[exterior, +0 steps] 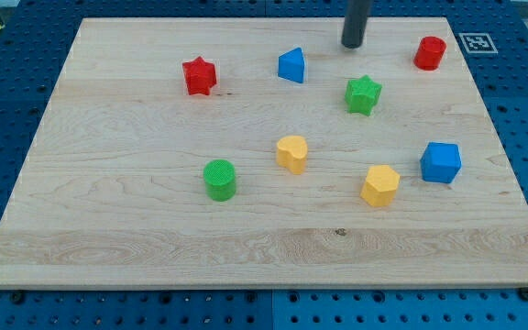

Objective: Move green star towards blue triangle

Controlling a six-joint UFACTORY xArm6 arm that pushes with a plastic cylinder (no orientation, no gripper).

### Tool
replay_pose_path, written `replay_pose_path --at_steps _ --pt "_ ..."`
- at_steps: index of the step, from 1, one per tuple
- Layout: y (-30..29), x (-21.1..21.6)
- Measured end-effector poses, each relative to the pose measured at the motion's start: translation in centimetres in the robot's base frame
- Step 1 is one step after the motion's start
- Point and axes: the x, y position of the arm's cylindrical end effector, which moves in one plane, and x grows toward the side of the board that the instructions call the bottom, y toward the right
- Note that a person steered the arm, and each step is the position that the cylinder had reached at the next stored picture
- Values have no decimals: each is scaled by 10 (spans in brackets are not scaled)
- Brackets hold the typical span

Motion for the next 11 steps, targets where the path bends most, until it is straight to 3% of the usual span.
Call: replay_pose_path --at_steps 2,3,6,10,11 --pt "0 55" --pt "0 61" --pt "49 127" --pt "39 138" --pt "12 134"
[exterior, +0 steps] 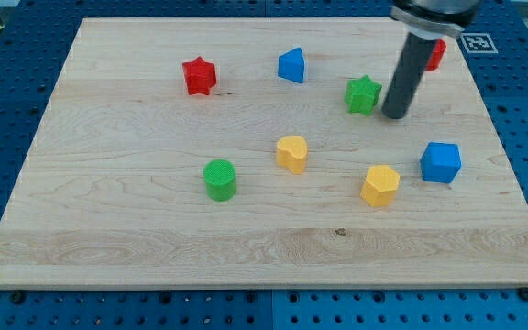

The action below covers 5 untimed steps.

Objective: Move green star towards blue triangle

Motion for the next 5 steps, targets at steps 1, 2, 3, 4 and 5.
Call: replay_pose_path --at_steps 1,2,3,4,5 --pt "-51 -13" --pt "-67 -34" --pt "-69 -35" --pt "-67 -35" --pt "-14 -31"
